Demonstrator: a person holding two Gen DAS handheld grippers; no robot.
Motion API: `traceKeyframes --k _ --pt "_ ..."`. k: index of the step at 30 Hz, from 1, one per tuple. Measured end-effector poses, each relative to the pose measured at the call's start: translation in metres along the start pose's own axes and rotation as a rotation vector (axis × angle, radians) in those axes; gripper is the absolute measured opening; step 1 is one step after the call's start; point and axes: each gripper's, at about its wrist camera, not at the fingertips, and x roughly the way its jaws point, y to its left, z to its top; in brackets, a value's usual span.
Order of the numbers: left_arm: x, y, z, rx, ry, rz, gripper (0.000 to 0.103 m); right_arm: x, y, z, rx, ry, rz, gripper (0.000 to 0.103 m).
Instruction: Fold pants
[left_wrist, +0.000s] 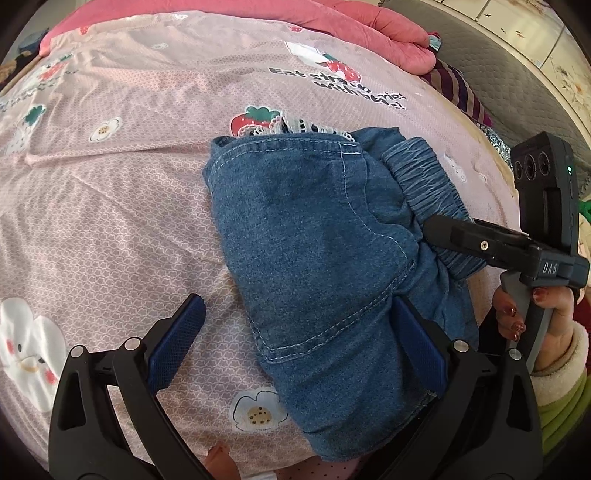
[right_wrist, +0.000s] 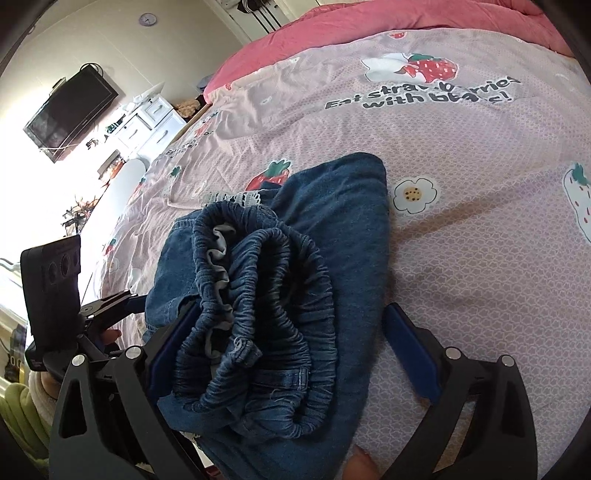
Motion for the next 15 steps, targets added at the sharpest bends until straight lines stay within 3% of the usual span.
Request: traceKeyframes --k 6,10,11,14,15 --pt "0.005 0.002 0.002 -0.009 0.009 -0.013 0.094 -0.001 -0.001 -0.002 0.003 0.002 0.035 0.074" --pt "0.007 0.005 0.003 -0.029 0.005 -0.039 0.094 0.0 -0.002 -0.002 0.011 0.0 0.069 0.061" --pt "0.007 0.004 0.003 -0.025 0.001 -0.036 0.091 -0.001 -0.001 -0.002 0.002 -0.006 0.069 0.054" --pt "0.004 -0.004 0.004 0.009 -0.012 -0.052 0.057 -0.004 0.005 -0.003 -0.029 -0.023 0.061 0.046" --pt "0.003 -0.005 0.005 0.013 -0.014 -0.048 0.053 -0.005 0.007 -0.003 -0.038 -0.031 0.056 0.045"
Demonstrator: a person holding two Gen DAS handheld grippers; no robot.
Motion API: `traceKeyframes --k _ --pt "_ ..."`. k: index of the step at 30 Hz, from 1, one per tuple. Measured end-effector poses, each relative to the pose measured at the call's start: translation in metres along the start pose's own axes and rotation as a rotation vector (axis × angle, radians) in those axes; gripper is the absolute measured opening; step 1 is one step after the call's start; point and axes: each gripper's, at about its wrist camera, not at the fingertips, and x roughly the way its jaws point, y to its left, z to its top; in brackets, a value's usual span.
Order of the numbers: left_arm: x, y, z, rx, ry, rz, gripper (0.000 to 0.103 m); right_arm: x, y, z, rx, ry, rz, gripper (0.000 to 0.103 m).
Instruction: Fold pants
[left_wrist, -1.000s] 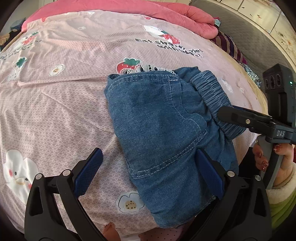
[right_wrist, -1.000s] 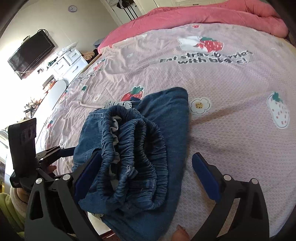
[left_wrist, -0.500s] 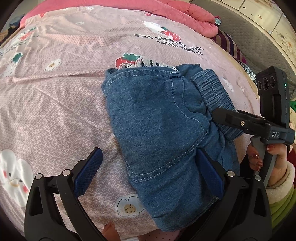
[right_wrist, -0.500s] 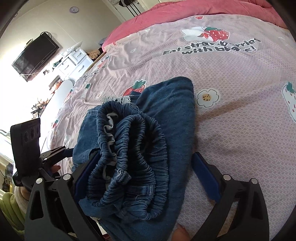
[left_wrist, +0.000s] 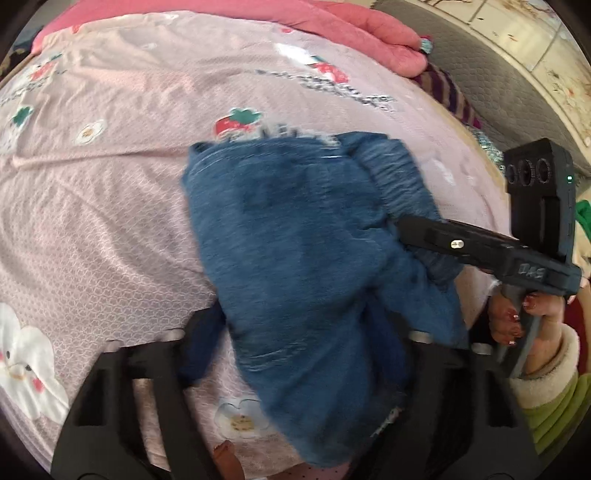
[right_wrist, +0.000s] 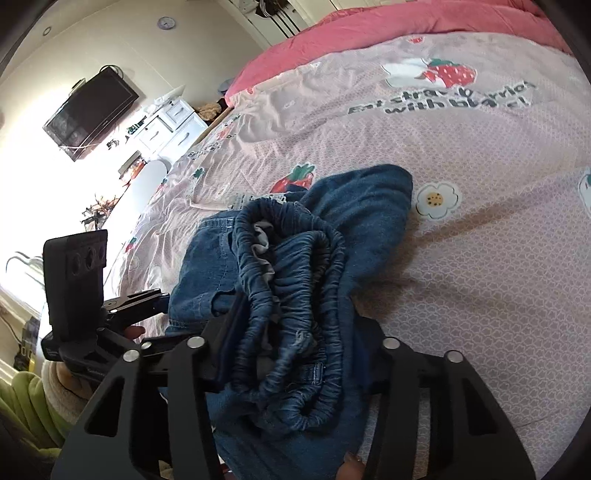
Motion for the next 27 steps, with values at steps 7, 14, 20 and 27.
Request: traceKeyframes --k 7,14,20,27 --pt "-0.015 0.0 0.006 -0.001 -0.049 -0.002 0.033 -0.009 0.027 0.003 -0.11 -0.061 -0.049 0.041" --pt "-0.045 -0.006 0.022 0.06 -0.165 0.071 0.027 -0.018 0.052 0.024 -0.193 -0.139 -0.052 0.04" --pt "-0.063 0.004 0.044 0.071 -0.23 0.11 0.027 -0.01 0.06 0.057 -0.211 -0.19 -0.037 0.04" --pt "-0.057 0.023 0.07 0.06 -0.25 0.145 0.027 0.014 0.054 0.095 -0.191 -0.197 -0.047 0.04"
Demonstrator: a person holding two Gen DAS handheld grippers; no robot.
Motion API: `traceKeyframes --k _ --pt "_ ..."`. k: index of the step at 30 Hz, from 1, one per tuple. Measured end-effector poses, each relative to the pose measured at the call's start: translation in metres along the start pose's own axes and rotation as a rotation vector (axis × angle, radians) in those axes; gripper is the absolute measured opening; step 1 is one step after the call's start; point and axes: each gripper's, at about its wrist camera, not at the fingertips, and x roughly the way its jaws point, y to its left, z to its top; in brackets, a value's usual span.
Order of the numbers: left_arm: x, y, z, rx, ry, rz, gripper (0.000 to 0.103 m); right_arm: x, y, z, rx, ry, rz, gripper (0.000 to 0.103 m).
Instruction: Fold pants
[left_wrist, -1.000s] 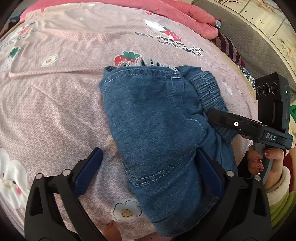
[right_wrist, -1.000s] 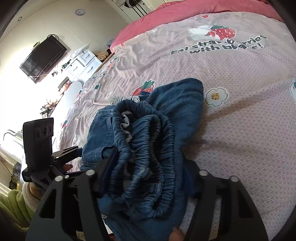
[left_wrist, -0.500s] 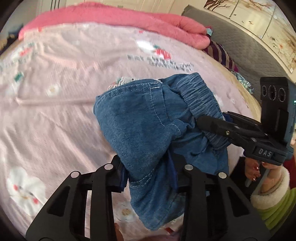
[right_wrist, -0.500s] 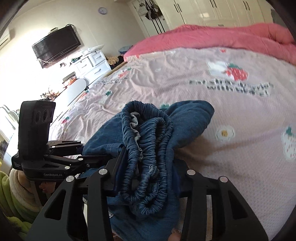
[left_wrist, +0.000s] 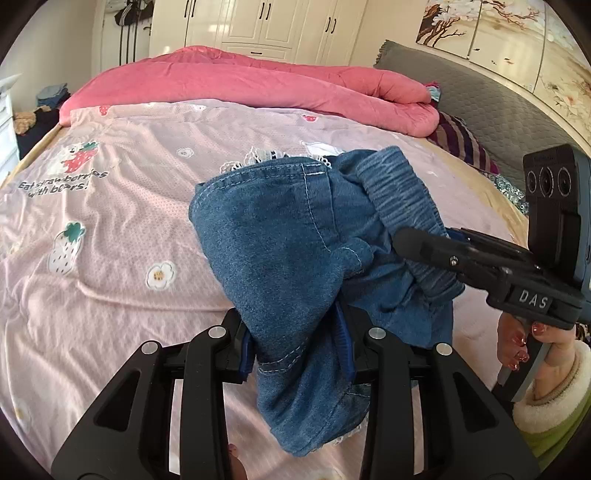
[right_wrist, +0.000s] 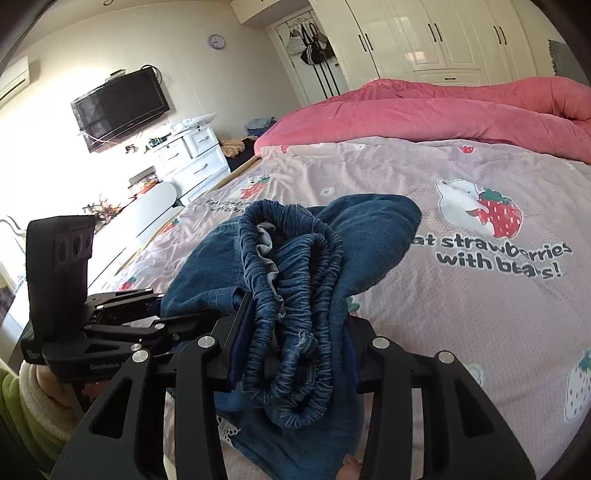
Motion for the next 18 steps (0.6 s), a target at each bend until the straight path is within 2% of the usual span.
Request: traceKeyframes --k 4,13,18 --pt "0.017 0.008 0.006 -0.001 0.02 0.014 0.027 0.02 -0.012 0.004 0.03 0.02 -0.014 0.04" --pt "0.053 0.016 -0.002 -0.033 0.079 0.013 0.027 0.05 -0.03 -0.013 0.076 0.11 -0.06 0.04" --pt "0.06 0.021 -0.005 -0.047 0.092 0.004 0.031 0.058 -0.037 -0.02 0.106 0.133 -0.088 0.046"
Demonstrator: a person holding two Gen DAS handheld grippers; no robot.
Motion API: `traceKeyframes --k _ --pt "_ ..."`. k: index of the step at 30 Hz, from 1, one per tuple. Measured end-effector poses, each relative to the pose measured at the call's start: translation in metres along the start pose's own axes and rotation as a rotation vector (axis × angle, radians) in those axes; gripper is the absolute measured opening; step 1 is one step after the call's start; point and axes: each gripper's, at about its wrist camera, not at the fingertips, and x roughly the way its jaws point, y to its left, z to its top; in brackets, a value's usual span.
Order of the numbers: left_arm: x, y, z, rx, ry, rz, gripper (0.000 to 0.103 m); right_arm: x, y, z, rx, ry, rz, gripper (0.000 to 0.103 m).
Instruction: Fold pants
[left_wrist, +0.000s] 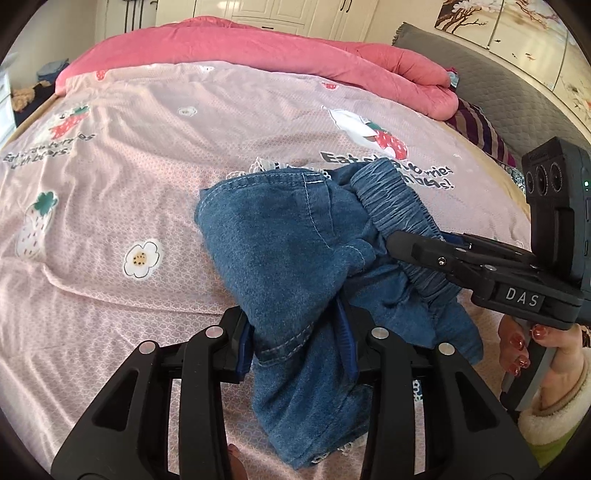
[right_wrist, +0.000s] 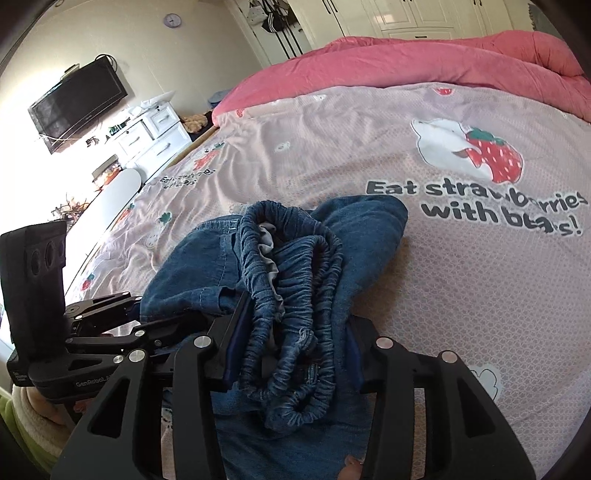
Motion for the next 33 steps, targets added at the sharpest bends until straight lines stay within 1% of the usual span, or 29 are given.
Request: traceKeyframes --k 3,5,9,10,12,14,17,22,24,28,33 --pt "0.002 0.0 -0.001 0.002 0.002 -0.001 0.033 0.003 -0.004 -0.001 0.019 0.006 -0.014 0.052" --pt "0.002 -0.001 -0.002 0.002 0.003 -0.002 0.034 0.005 -0.008 -0.002 0.039 0.01 -0.018 0.054" --pt "0.003 -0.001 -0.004 0.002 0.005 -0.005 0.036 0.008 -0.017 -0.003 0.085 0.016 -0.036 0.069" --pt "0.003 -0.001 -0.004 0.002 0.005 -0.005 0.036 0.009 -0.019 -0.004 0.093 0.018 -0.044 0.071" --pt "0.003 0.0 -0.005 0.003 0.004 -0.006 0.037 0.009 -0.02 -0.004 0.096 0.018 -0.066 0.079" --pt "0.004 0.001 -0.005 0.002 0.005 -0.006 0.039 0.009 -0.019 -0.005 0.09 0.017 -0.078 0.082" --pt "0.004 0.002 -0.005 -0.001 0.007 -0.006 0.042 0.007 -0.017 -0.005 0.077 0.011 -0.113 0.089" --pt "0.004 0.002 -0.008 -0.001 0.009 0.009 0.053 -0.001 -0.015 -0.008 0.072 -0.001 -0.127 0.092" --pt "0.003 0.003 -0.009 -0.006 0.01 0.014 0.059 -0.005 -0.014 -0.01 0.074 -0.004 -0.126 0.093" --pt "-0.001 0.004 -0.013 -0.013 0.006 0.019 0.064 -0.013 -0.011 -0.014 0.07 -0.012 -0.116 0.093" --pt "-0.009 0.002 -0.016 -0.001 -0.005 0.037 0.068 -0.023 -0.005 -0.02 0.031 -0.029 -0.146 0.094"
